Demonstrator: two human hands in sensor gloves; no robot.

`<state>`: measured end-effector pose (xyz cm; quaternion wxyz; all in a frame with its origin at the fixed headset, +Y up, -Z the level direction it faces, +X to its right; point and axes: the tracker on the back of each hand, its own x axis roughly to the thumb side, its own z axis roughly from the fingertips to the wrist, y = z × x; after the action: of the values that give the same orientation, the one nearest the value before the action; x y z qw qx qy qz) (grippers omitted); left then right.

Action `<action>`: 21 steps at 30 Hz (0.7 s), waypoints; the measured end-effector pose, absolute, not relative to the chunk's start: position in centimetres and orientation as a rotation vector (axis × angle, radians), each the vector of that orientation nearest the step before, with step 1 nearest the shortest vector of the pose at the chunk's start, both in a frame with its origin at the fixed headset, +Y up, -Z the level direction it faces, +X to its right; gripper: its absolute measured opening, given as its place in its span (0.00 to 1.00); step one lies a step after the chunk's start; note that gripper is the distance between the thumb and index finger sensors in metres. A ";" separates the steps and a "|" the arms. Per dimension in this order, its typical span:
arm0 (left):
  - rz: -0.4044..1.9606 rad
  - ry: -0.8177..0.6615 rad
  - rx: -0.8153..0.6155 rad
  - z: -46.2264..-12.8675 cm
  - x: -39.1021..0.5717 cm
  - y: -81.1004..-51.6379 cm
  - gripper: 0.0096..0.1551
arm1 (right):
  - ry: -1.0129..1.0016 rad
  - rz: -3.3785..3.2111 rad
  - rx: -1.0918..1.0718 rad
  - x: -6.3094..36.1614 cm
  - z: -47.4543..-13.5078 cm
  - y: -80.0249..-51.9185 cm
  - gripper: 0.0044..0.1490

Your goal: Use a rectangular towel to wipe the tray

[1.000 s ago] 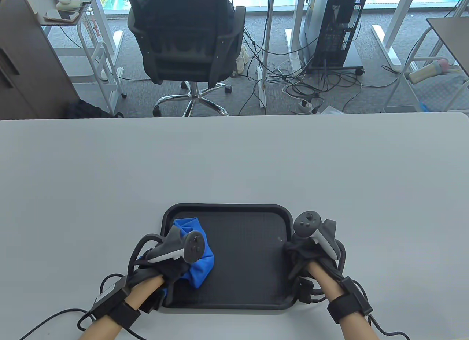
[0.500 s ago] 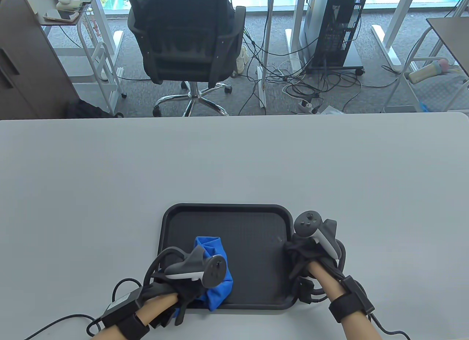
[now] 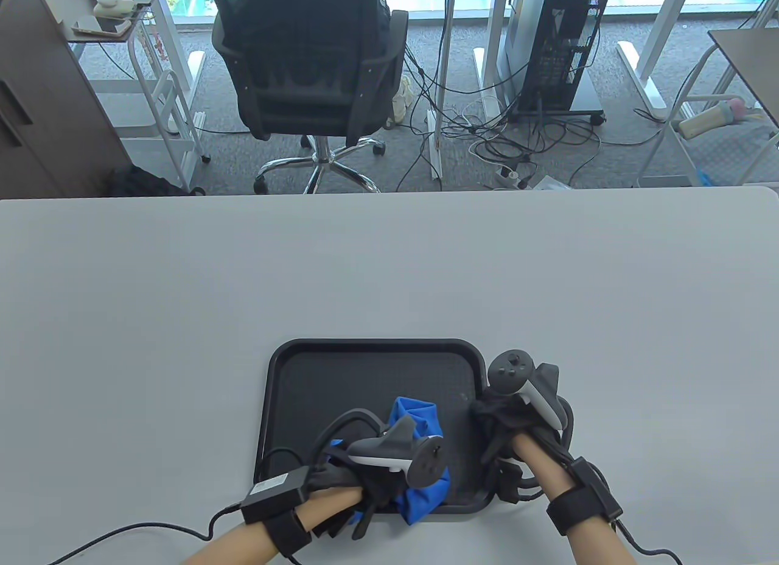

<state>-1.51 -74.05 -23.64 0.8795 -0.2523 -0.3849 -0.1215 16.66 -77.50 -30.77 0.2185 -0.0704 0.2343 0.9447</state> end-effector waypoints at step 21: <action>-0.214 -0.497 -0.429 -31.9 1.8 -74.6 0.32 | 0.648 2.628 -0.180 16.6 -30.9 -77.5 0.31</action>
<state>1.82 -74.59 -31.95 0.9410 -0.2102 -0.2435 -0.1049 16.59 -77.50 -30.90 0.2126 -0.0648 0.2335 0.9466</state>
